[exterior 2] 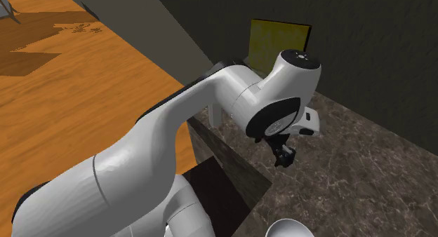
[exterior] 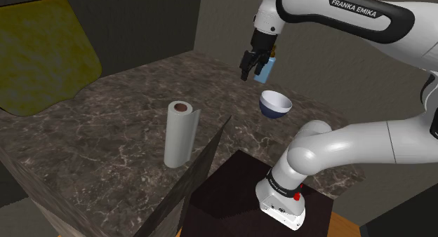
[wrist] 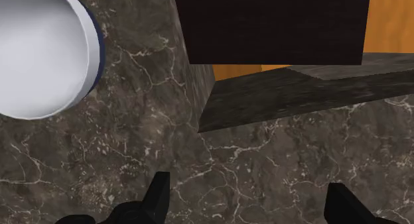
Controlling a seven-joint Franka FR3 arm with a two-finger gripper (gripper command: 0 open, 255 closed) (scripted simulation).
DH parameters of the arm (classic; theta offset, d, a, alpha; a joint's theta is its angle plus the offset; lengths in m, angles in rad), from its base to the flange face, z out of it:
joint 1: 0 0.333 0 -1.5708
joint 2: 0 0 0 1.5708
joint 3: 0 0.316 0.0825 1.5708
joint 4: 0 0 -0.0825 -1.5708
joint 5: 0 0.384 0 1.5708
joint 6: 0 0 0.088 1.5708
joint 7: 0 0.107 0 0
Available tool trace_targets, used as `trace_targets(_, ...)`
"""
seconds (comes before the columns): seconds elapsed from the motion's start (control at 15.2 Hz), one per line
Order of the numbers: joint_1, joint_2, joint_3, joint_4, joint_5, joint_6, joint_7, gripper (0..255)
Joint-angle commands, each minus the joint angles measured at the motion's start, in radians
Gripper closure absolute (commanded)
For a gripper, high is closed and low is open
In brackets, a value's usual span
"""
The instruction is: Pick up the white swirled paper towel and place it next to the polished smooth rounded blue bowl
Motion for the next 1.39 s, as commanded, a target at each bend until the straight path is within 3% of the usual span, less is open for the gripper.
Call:
trace_targets(0.0,0.000,0.000,0.000,0.000,0.000,0.000,0.000,0)
trace_targets(0.73,0.058,0.071,0.265,0.060,0.168,0.035,0.315,0)
trace_targets(1.32,0.059,0.244,0.491,0.219,0.233,0.085,0.579,0)
